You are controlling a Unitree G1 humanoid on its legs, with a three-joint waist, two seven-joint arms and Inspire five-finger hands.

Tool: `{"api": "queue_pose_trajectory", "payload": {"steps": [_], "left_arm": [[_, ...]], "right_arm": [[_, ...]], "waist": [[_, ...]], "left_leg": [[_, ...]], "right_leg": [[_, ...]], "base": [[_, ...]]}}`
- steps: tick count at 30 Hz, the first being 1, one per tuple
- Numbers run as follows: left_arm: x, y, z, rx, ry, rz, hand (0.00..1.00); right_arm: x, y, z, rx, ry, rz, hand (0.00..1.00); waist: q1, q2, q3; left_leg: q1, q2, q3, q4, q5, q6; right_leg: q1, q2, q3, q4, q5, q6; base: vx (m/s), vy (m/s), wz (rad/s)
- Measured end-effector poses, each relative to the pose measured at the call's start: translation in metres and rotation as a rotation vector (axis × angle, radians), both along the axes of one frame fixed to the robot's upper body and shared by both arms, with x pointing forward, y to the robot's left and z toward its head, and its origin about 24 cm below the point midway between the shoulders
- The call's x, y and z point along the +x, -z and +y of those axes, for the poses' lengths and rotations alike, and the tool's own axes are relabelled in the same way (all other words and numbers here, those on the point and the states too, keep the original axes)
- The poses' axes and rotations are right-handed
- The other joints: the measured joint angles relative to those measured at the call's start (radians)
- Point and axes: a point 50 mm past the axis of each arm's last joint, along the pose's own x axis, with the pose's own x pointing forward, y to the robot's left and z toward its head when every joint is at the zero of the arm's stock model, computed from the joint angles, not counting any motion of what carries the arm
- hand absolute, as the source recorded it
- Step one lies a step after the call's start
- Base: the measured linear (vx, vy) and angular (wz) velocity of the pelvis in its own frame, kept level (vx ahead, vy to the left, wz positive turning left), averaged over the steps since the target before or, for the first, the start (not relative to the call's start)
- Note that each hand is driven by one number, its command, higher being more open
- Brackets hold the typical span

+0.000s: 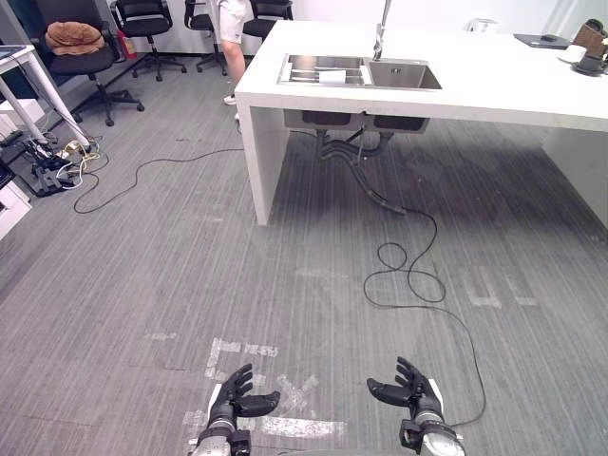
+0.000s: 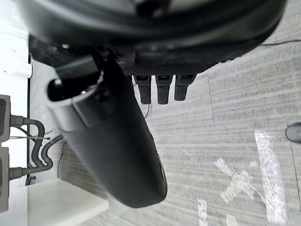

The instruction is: Walk over to the sink, pick up the cup, carry it to the dishwasher, place the cup inside the dishwasher, then close the dishwasher door

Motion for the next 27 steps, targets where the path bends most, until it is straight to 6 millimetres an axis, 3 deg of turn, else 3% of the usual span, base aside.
{"api": "queue_pose_trajectory", "payload": {"steps": [6, 27], "left_arm": [[-0.004, -0.001, 0.012, 0.019, -0.047, 0.004, 0.9], [0.004, -0.008, 0.009, 0.014, -0.043, -0.051, 0.9]], "right_arm": [[-0.001, -0.001, -0.006, -0.007, 0.023, -0.002, 0.9], [0.009, -0.009, -0.009, 0.006, 0.053, -0.063, 0.9]], "waist": [[0.0, -0.001, 0.001], [-0.001, 0.008, 0.008]], "left_leg": [[0.0, 0.0, 0.007, 0.0, 0.0, 0.0], [-0.003, 0.002, 0.041, -0.009, -0.002, 0.0]], "right_leg": [[-0.002, 0.0, 0.008, 0.0, 0.003, 0.0], [-0.019, 0.005, 0.037, -0.001, 0.006, -0.002]], "base": [[-0.01, 0.0, -0.02], [0.0, -0.002, -0.04]]}}
